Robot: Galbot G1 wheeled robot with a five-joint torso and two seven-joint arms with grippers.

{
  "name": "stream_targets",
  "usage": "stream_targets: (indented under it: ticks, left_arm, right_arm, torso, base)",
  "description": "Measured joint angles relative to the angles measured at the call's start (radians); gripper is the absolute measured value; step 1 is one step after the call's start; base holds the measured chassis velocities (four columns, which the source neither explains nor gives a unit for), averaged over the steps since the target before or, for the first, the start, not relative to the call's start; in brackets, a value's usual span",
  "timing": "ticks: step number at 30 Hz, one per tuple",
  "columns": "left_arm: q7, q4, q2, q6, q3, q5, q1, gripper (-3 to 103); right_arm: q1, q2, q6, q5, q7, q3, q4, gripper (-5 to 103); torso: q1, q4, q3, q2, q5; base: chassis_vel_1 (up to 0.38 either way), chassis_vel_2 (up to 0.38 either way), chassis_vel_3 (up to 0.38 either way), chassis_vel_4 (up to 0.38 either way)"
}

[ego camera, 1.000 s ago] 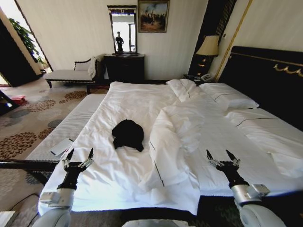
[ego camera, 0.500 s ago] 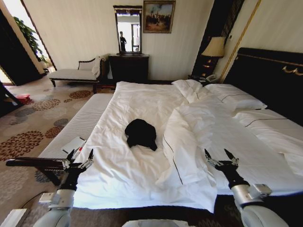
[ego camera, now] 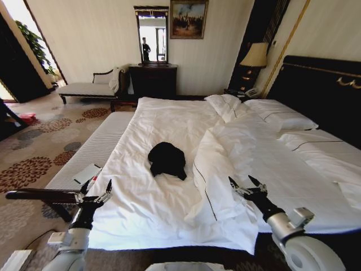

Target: Fold the clothes on the bed.

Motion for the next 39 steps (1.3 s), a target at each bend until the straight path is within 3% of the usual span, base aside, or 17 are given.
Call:
stream_targets:
  ticks: [8,12,29,33,34,36,39]
  left_arm:
    - [-0.006,-0.011,-0.012,0.010,-0.002,0.012,-0.003,100]
    - [-0.011,-0.030,-0.039,0.018,0.001,0.031,-0.002,100]
    - [-0.020,-0.080,-0.062,0.026,0.000,0.035,0.017,100]
    - [-0.021,-0.077,-0.068,0.026,0.001,0.037,0.018,100]
    - [-0.021,-0.076,-0.069,0.025,0.001,0.038,0.021,100]
    - [-0.021,-0.076,-0.069,0.025,0.001,0.038,0.022,100]
    - [-0.021,-0.074,-0.065,0.024,-0.001,0.034,0.021,100]
  right_arm:
    - [0.081,-0.048,-0.017,-0.038,0.030,-0.102,-0.067,100]
    - [0.159,-0.084,-0.079,-0.002,0.099,-0.116,-0.115,100]
    - [0.208,-0.104,-0.090,0.035,0.100,-0.194,-0.116,101]
    - [0.207,-0.109,-0.090,0.037,0.096,-0.197,-0.121,93]
    - [0.210,-0.110,-0.084,0.008,0.090,-0.202,-0.131,82]
    - [0.210,-0.111,-0.082,0.000,0.089,-0.203,-0.133,82]
    - [0.205,-0.108,-0.078,-0.015,0.085,-0.203,-0.133,65]
  torso:
    - [0.000,-0.0002,0.000,0.000,0.0001]
    - [0.000,-0.0001,0.000,0.000,-0.0001]
    - [0.000,-0.0003,0.000,0.000,0.0000]
    - [0.000,-0.0002,0.000,0.000,0.0000]
    - [0.000,-0.0002,0.000,0.000,-0.0001]
    - [0.000,-0.0001,0.000,0.000,0.0000]
    - [0.000,-0.0001,0.000,0.000,0.0000]
  base:
    - [0.000,0.000,0.000,0.000]
    - [0.000,0.000,0.000,0.000]
    - [0.000,0.000,0.000,0.000]
    - [0.000,0.000,0.000,0.000]
    - [0.000,0.000,0.000,0.000]
    - [0.000,0.000,0.000,0.000]
    - [0.000,0.000,0.000,0.000]
